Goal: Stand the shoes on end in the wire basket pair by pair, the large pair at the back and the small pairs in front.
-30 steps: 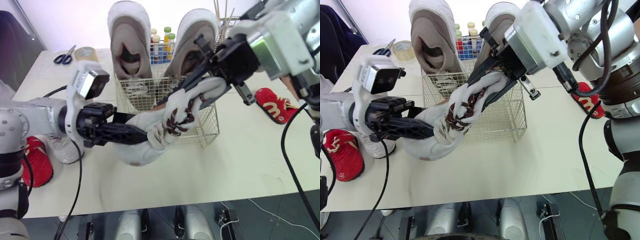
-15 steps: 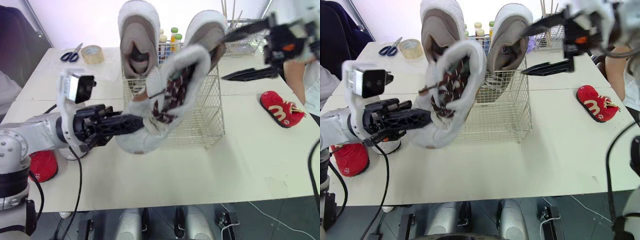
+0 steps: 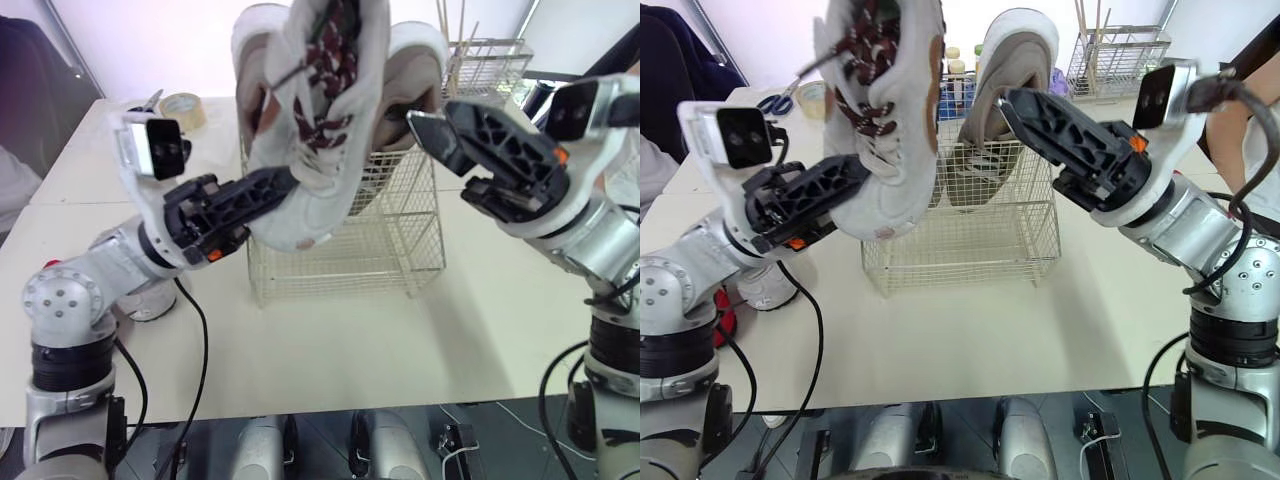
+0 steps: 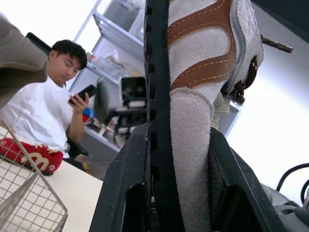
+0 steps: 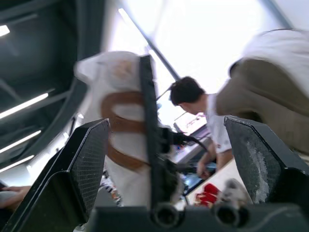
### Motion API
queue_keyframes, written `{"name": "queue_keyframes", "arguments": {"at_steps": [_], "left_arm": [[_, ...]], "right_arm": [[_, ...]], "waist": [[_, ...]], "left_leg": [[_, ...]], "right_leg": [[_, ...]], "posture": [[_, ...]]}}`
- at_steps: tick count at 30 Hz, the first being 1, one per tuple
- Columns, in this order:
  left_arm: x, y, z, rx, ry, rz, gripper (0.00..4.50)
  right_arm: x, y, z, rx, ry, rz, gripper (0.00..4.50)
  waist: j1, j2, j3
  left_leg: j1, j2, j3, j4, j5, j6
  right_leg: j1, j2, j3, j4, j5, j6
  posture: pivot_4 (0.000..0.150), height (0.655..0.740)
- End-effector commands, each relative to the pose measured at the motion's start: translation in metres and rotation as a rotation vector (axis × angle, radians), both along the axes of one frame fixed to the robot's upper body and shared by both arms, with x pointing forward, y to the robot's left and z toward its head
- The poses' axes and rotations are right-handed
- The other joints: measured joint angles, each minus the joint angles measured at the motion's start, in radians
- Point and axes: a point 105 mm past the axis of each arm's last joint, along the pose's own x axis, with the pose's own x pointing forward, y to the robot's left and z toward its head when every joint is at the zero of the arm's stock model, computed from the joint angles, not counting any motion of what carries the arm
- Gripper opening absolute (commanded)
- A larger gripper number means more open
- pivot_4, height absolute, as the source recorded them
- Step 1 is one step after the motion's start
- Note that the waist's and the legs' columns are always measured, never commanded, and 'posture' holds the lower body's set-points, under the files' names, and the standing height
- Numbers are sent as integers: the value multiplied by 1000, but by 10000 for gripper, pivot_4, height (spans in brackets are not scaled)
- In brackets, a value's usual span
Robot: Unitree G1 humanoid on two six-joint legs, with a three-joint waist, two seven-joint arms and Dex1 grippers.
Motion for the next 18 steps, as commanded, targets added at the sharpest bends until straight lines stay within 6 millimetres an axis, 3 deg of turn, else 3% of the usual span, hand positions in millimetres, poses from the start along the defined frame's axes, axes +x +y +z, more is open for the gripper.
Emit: {"name": "queue_keyframes", "arguments": {"at_steps": [1,10,18], "left_arm": [[-2,-3,8,-11,-65,-18,12235],[1,-8,3,-8,-72,-25,12235],[1,-11,-5,9,-61,-28,12235]], "right_arm": [[-8,8,7,-14,-26,25,40957],[-9,25,15,-37,-59,51,40957],[-12,28,23,-11,-86,71,40957]], "waist": [[0,0,0],[-6,0,0],[-3,0,0]], "left_leg": [[0,0,0,0,0,0],[0,1,0,0,-1,1],[0,0,0,0,-1,1]], "right_leg": [[0,0,0,0,0,0],[0,1,0,0,0,0],[0,0,0,-1,0,0]], "posture": [[1500,7400],[1500,7400],[1500,7400]]}}
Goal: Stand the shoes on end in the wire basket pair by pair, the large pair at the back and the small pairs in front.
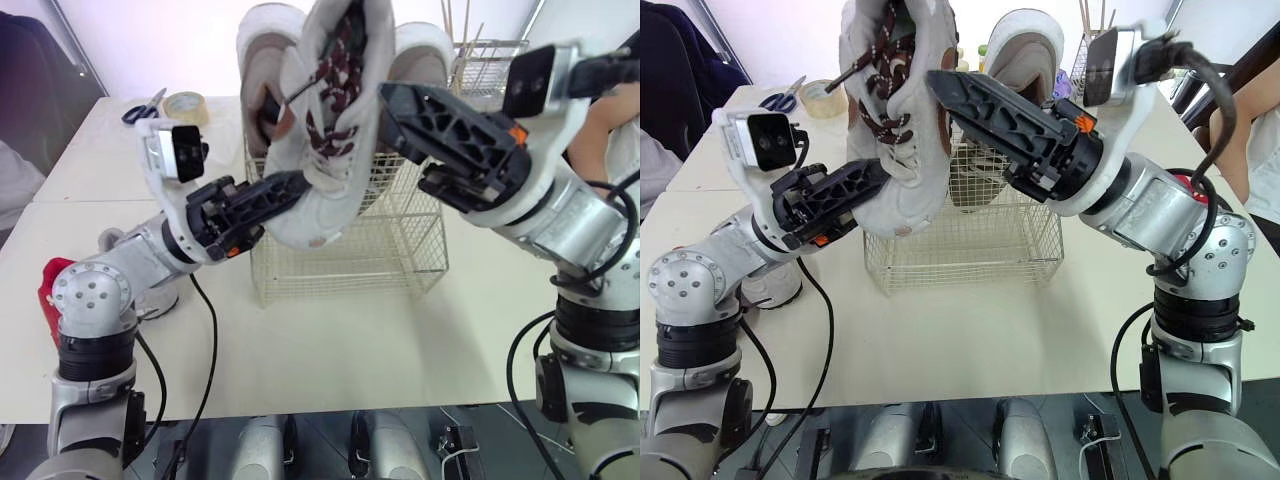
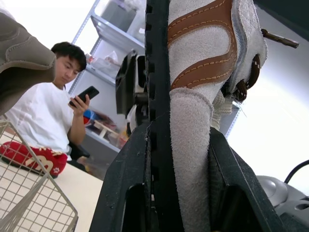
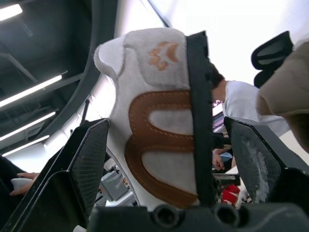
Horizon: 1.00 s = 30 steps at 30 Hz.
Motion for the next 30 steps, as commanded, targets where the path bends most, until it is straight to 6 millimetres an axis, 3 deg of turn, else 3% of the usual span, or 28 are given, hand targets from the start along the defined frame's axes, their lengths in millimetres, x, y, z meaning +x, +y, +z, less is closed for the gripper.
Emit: {"name": "queue_keyframes", "arguments": {"at_steps": [1,8,11,16,18,21,23,28,30], "left_arm": [[-6,-2,3,0,-35,-18,12235],[-9,-6,-1,15,-34,-32,12235],[-9,-8,-3,20,-31,-35,12235],[-7,-6,-4,31,-27,-22,12235],[-3,-4,-5,44,-12,-6,17850],[-1,-2,-6,75,-26,27,29840],[-1,6,-9,186,-82,120,39796],[-10,27,-11,401,-170,228,39796],[-18,38,-11,522,-211,259,39796]], "right_arm": [[-8,-3,10,30,-47,7,40957],[-8,0,9,18,-66,-4,40957],[-7,2,8,17,-72,-12,32986],[-7,4,8,22,-81,-13,10258],[-7,2,9,20,-90,-15,5031],[-7,2,11,9,-119,-25,4994],[-6,-3,15,-45,-231,-99,4994],[8,-38,32,-65,-457,-278,4994],[15,-49,30,-121,-509,-275,4994]], "waist": [[-1,0,0],[-2,0,0],[-2,0,0],[-2,0,0],[-2,0,0],[-2,0,0],[-3,0,0],[-2,0,1],[-1,0,1]], "left_leg": [[0,0,0,0,0,0],[0,0,0,0,0,0],[0,0,0,0,0,0],[0,0,0,0,0,0],[0,0,0,0,0,0],[0,0,0,0,0,0],[0,0,0,0,0,0],[-1,0,1,-2,0,0],[-1,0,1,-2,0,0]], "right_leg": [[0,0,0,0,0,0],[0,0,0,0,0,0],[0,0,0,0,0,0],[0,0,0,0,0,0],[0,0,0,0,0,0],[0,0,0,0,0,0],[0,0,0,0,0,0],[-2,0,0,-2,0,0],[-2,0,0,-2,0,0]], "posture": [[1500,7400],[1500,7400],[1500,7400],[1500,7400],[1500,7400],[1500,7400],[1500,7400],[1500,7400],[1500,7400]]}}
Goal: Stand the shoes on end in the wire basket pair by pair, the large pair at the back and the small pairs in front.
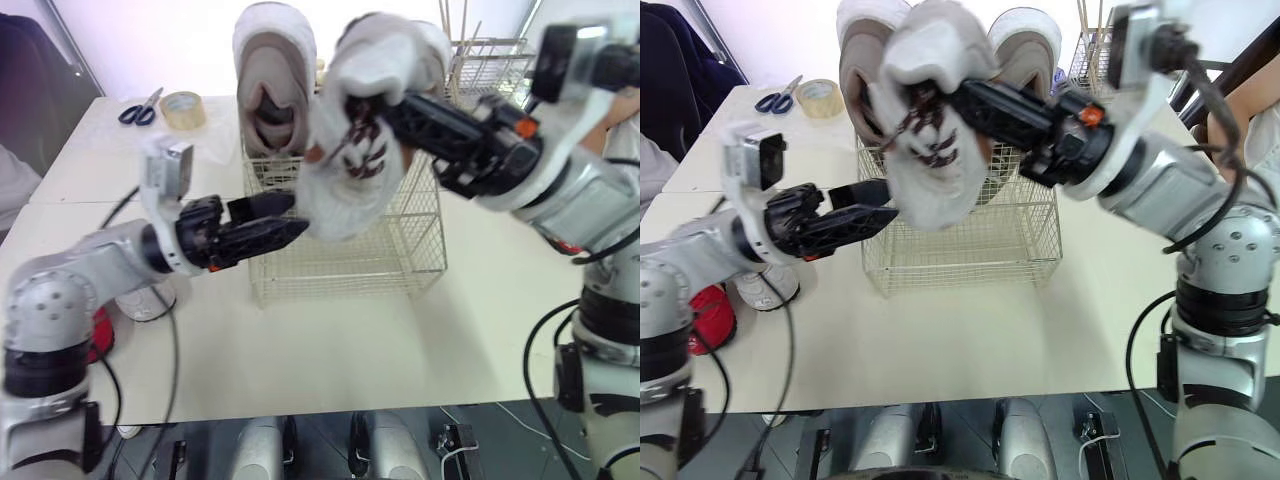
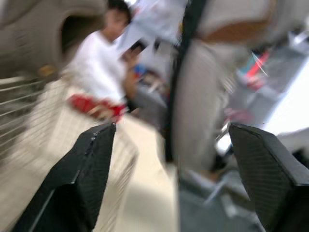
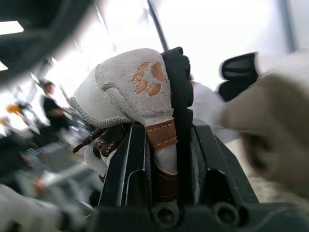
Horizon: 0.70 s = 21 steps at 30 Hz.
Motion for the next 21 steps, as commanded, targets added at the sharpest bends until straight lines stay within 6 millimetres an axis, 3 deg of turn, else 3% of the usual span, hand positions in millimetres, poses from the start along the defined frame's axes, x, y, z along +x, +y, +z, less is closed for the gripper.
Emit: {"name": "queue_keyframes", "arguments": {"at_steps": [1,7,11,21], "left_arm": [[-17,12,11,140,-99,14,39796],[-30,19,25,200,-116,7,39796],[-36,18,21,209,-89,-2,39796],[-27,13,3,191,-82,174,39796]], "right_arm": [[0,-21,15,-42,-143,3,4994],[31,-46,4,-134,-213,-18,4994],[52,-56,-8,-178,-275,-60,4994],[81,-57,-53,-237,-208,-39,4994]], "waist": [[0,0,0],[-2,1,1],[-4,1,1],[-22,2,2]], "left_leg": [[0,0,0,0,0,0],[0,0,1,0,0,0],[0,0,1,0,0,0],[0,0,1,0,0,-1]], "right_leg": [[0,0,0,0,0,0],[0,0,0,0,0,0],[0,-1,0,-1,0,0],[-1,-2,0,0,0,0]], "posture": [[1500,7400],[1500,7400],[1500,7400],[1500,7400]]}}
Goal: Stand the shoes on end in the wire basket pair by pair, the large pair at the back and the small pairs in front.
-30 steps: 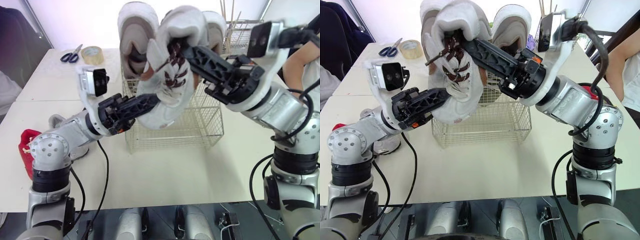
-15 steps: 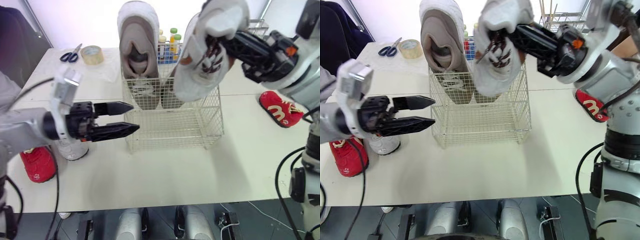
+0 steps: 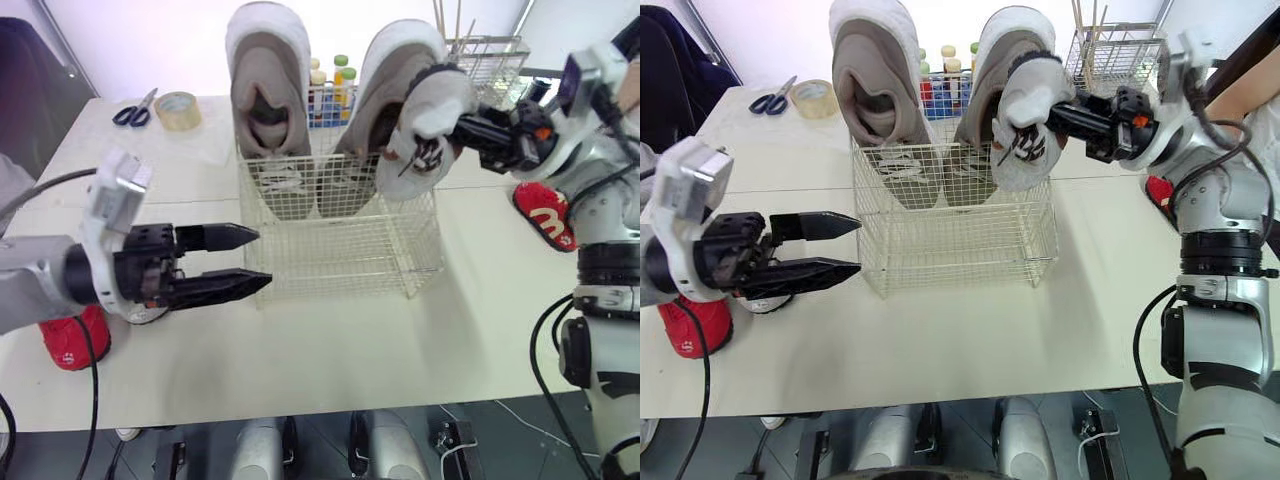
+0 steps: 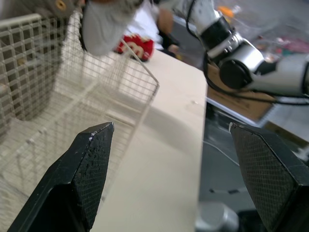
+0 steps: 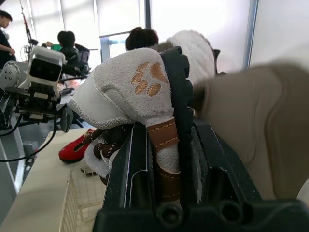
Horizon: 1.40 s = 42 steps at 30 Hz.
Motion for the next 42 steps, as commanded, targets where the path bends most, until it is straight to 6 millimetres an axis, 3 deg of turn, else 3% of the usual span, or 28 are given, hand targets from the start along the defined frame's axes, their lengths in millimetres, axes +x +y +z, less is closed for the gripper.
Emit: {"name": "queue_keyframes", "arguments": {"at_steps": [1,6,13,19,27,32,37,42], "left_arm": [[3,-4,2,-1,-69,70,39796],[3,-18,-14,-1,-98,148,39796],[-7,-36,-32,-61,-51,181,39796],[-6,-30,-35,-57,-41,197,40211],[-3,-28,-39,-51,-28,191,40211],[-5,-26,-41,-37,-11,174,40211],[-3,-25,-41,-33,-5,166,40211],[1,-23,-41,-31,-2,162,40211]], "right_arm": [[2,-1,0,-11,-40,-8,4994],[12,6,-18,-13,1,-11,4994],[17,10,-23,-40,8,-10,4994],[19,4,-23,-70,12,-38,34019],[13,-12,-15,-83,-14,-105,34019],[-6,-16,-8,-74,-9,-105,34019],[-24,-12,-11,-79,30,-85,34019],[-26,-16,-18,-104,57,-122,34019]], "waist": [[-2,0,0],[-2,0,0],[-1,0,0],[-2,0,0],[-1,0,0],[0,0,0],[-1,0,0],[2,0,0]], "left_leg": [[0,0,0,0,0,0],[0,0,0,0,0,0],[0,0,0,0,0,0],[0,0,0,0,0,0],[0,0,0,0,0,0],[0,0,0,0,0,0],[0,0,0,0,0,0],[0,0,0,0,0,0]], "right_leg": [[0,0,0,0,0,0],[0,0,0,0,0,0],[0,0,0,0,0,0],[0,0,0,0,0,0],[0,0,0,0,0,0],[0,0,0,0,0,0],[0,0,0,0,0,0],[0,0,0,0,0,0]], "posture": [[1500,7400],[1500,7400],[1500,7400],[1500,7400],[1500,7400],[1500,7400],[1500,7400],[1500,7400]]}}
